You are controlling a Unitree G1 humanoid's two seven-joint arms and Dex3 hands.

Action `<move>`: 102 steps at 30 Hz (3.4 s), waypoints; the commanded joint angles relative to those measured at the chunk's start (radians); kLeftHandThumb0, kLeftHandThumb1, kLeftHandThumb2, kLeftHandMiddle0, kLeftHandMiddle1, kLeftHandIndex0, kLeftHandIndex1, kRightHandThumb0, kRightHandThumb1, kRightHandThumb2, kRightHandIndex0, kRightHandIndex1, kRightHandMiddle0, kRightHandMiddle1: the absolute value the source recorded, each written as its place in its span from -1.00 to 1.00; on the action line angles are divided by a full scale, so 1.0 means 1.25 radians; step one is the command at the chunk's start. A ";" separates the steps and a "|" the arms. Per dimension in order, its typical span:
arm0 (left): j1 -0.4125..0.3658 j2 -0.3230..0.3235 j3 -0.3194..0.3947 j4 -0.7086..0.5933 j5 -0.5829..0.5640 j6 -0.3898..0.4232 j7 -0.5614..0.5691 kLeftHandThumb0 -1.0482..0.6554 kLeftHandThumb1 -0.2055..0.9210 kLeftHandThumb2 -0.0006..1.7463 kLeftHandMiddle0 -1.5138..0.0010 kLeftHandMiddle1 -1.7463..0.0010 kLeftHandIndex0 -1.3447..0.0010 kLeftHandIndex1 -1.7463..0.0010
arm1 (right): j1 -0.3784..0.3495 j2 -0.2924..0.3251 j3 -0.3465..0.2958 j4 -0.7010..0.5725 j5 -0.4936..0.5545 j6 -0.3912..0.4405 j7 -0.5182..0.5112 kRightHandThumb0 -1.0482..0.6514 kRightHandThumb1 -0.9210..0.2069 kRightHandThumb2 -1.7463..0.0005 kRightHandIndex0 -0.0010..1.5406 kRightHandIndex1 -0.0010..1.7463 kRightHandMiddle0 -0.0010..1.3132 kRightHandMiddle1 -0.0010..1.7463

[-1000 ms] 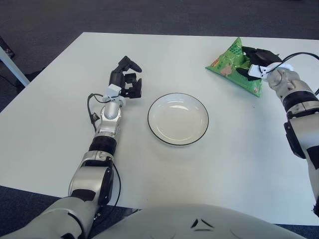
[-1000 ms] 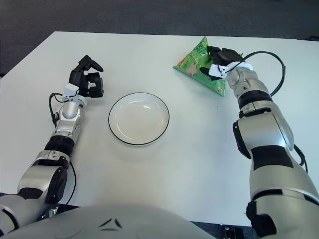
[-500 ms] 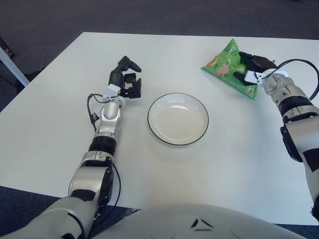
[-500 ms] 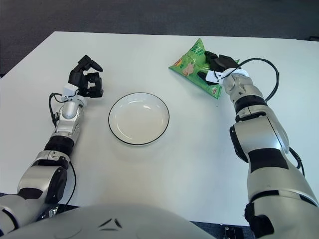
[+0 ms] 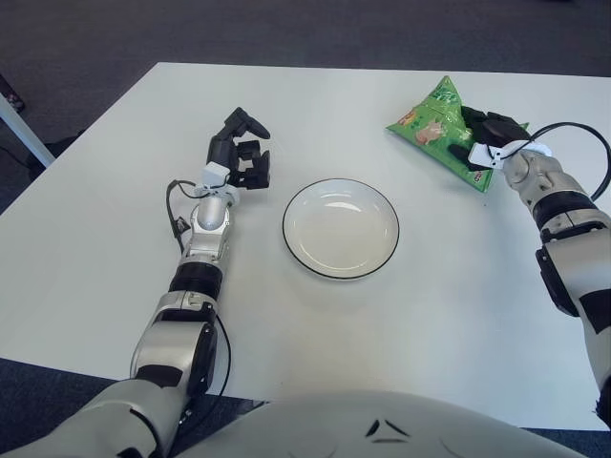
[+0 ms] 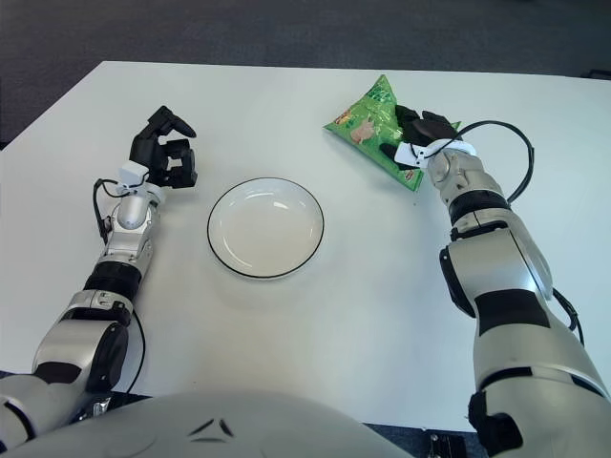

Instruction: Put the snack into the plate.

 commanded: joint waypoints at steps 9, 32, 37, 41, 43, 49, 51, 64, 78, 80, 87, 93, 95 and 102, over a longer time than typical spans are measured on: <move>0.097 -0.027 -0.010 0.037 0.019 -0.008 0.021 -0.31 0.02 0.43 -0.70 -1.00 0.15 -1.00 | 0.050 -0.008 0.026 0.008 -0.010 -0.012 -0.011 -0.87 -1.00 0.18 -1.00 -1.00 -1.00 0.37; 0.094 -0.027 -0.011 0.047 0.021 -0.020 0.013 -0.31 0.05 0.41 -0.68 -1.00 0.17 -1.00 | 0.052 0.010 0.010 0.006 0.020 0.073 -0.253 0.23 0.63 -0.79 0.11 0.63 0.16 1.00; 0.092 -0.028 -0.010 0.051 0.015 -0.024 0.008 -0.31 0.05 0.42 -0.68 -1.00 0.17 -1.00 | 0.044 -0.002 -0.005 -0.010 0.037 0.056 -0.244 0.24 0.65 -0.82 0.16 0.67 0.08 1.00; 0.090 -0.028 -0.008 0.055 0.012 -0.025 0.005 -0.31 0.05 0.42 -0.68 -1.00 0.17 -1.00 | 0.047 -0.005 -0.013 -0.016 0.043 0.046 -0.238 0.24 0.65 -0.84 0.17 0.71 0.04 1.00; 0.089 -0.028 -0.008 0.056 0.011 -0.025 0.004 -0.31 0.05 0.42 -0.68 -1.00 0.17 -1.00 | 0.047 -0.004 -0.016 -0.016 0.045 0.044 -0.233 0.24 0.65 -0.84 0.18 0.73 0.02 1.00; 0.086 -0.026 -0.007 0.061 0.011 -0.023 0.003 -0.31 0.03 0.43 -0.69 -1.00 0.16 -1.00 | 0.039 -0.010 -0.023 -0.019 0.047 0.049 -0.217 0.24 0.61 -0.83 0.17 0.77 -0.04 1.00; 0.085 -0.025 -0.007 0.062 0.011 -0.022 0.003 -0.31 0.03 0.43 -0.69 -1.00 0.16 -1.00 | 0.032 -0.016 -0.027 -0.025 0.049 0.046 -0.209 0.24 0.61 -0.83 0.17 0.77 -0.05 1.00; 0.079 -0.017 -0.003 0.072 0.015 -0.010 0.010 -0.31 0.04 0.42 -0.68 -1.00 0.16 -1.00 | 0.035 -0.048 -0.061 -0.163 0.072 0.030 -0.176 0.23 0.59 -0.84 0.14 0.83 -0.07 1.00; 0.069 -0.013 0.010 0.078 0.022 0.021 0.038 -0.31 0.02 0.44 -0.68 -1.00 0.15 -1.00 | 0.082 -0.065 -0.134 -0.414 0.113 0.060 -0.073 0.23 0.59 -0.84 0.14 0.84 -0.09 1.00; 0.066 -0.012 0.012 0.081 0.025 0.022 0.048 -0.31 0.02 0.43 -0.67 -1.00 0.15 -1.00 | 0.090 -0.064 -0.146 -0.444 0.121 0.057 -0.062 0.23 0.61 -0.85 0.15 0.85 -0.07 1.00; 0.055 -0.007 0.016 0.098 0.028 0.024 0.064 -0.31 0.03 0.43 -0.68 -1.00 0.15 -1.00 | 0.139 -0.065 -0.171 -0.607 0.108 0.055 -0.063 0.23 0.67 -0.91 0.17 0.88 -0.03 1.00; 0.047 -0.005 0.020 0.116 0.025 0.018 0.068 -0.31 0.03 0.43 -0.68 -1.00 0.16 -1.00 | 0.150 -0.068 -0.182 -0.650 0.109 0.059 -0.049 0.23 0.70 -0.93 0.17 0.89 -0.01 1.00; 0.044 -0.005 0.022 0.121 0.022 0.017 0.068 -0.31 0.03 0.43 -0.68 -1.00 0.16 -1.00 | 0.148 -0.064 -0.189 -0.665 0.126 0.055 -0.027 0.23 0.70 -0.94 0.17 0.90 0.00 1.00; 0.035 -0.005 0.029 0.136 0.014 0.015 0.062 -0.31 0.05 0.41 -0.68 -1.00 0.17 -1.00 | 0.109 -0.034 -0.192 -0.634 0.176 -0.023 0.024 0.23 0.74 -0.97 0.18 0.91 0.03 1.00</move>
